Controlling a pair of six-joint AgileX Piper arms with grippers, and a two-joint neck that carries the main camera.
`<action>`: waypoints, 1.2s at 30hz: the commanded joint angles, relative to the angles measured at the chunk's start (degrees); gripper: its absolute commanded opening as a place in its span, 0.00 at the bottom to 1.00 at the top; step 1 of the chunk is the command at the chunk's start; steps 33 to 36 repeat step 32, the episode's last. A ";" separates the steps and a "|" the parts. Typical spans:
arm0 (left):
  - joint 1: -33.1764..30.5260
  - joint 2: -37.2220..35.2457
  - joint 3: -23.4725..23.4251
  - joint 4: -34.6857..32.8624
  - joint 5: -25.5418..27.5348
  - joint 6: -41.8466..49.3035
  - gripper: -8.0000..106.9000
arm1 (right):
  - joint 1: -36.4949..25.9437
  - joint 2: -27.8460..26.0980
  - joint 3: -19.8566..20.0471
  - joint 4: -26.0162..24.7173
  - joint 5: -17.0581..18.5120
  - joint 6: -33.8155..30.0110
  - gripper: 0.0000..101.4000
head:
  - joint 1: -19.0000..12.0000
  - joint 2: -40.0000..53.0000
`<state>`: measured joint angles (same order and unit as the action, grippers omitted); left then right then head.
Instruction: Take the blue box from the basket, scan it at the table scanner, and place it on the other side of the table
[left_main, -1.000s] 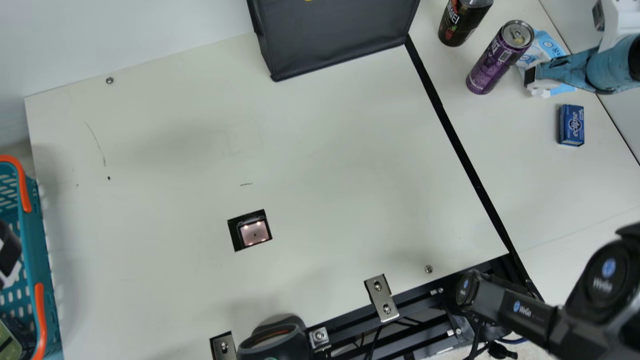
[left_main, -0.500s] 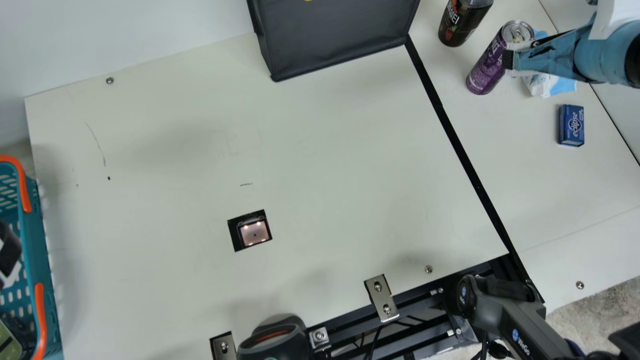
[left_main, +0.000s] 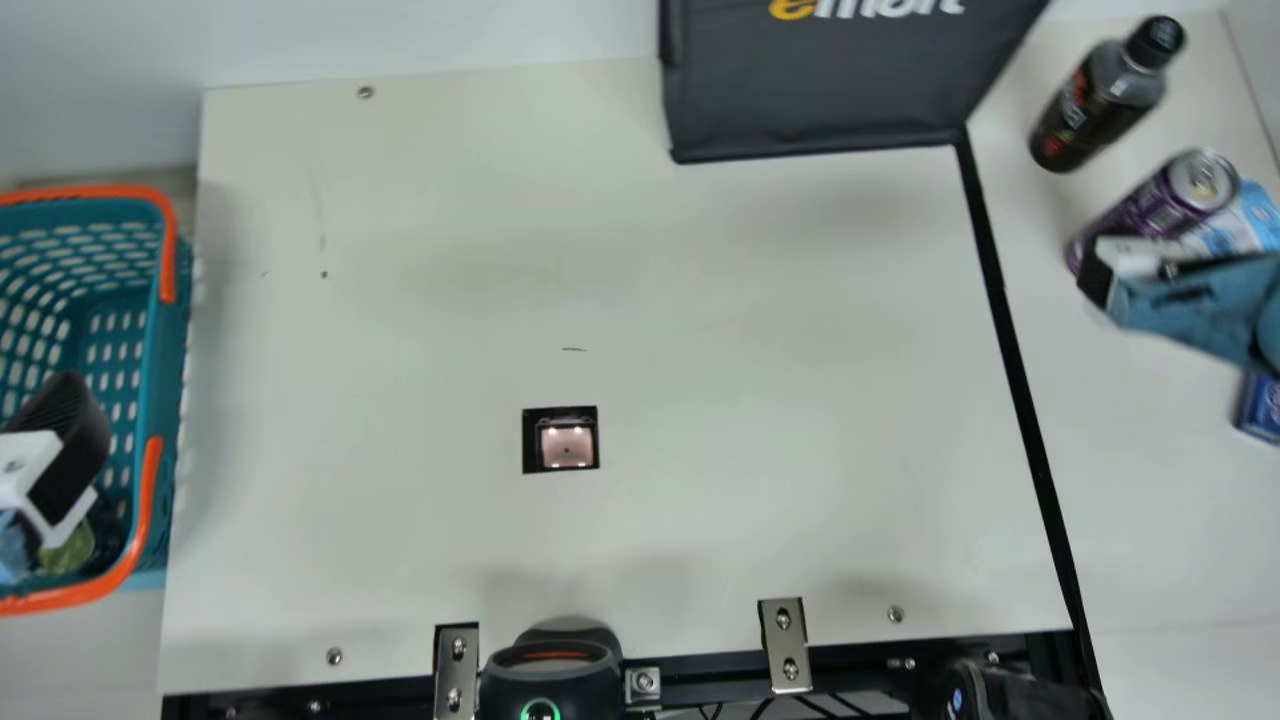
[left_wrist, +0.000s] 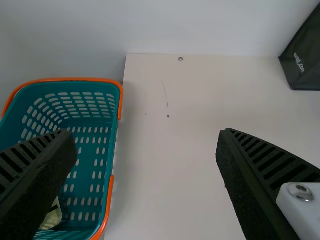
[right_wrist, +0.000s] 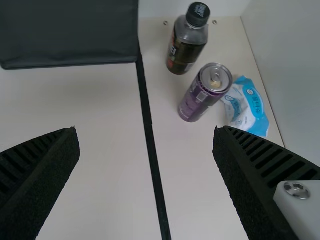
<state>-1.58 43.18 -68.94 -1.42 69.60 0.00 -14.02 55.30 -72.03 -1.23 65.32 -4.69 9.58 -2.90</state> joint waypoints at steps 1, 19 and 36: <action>0.00 0.00 0.00 0.00 0.00 0.00 0.85 | 2.78 -2.27 0.27 0.15 0.52 0.64 0.94 | -1.66 1.32; 0.00 0.00 0.00 0.08 -0.21 0.00 0.85 | 14.70 -12.98 2.25 0.37 4.72 4.69 0.94 | -1.66 1.32; 0.00 0.00 0.00 0.08 -0.21 0.00 0.85 | 14.70 -13.09 2.25 0.37 4.72 4.69 0.94 | -1.66 1.32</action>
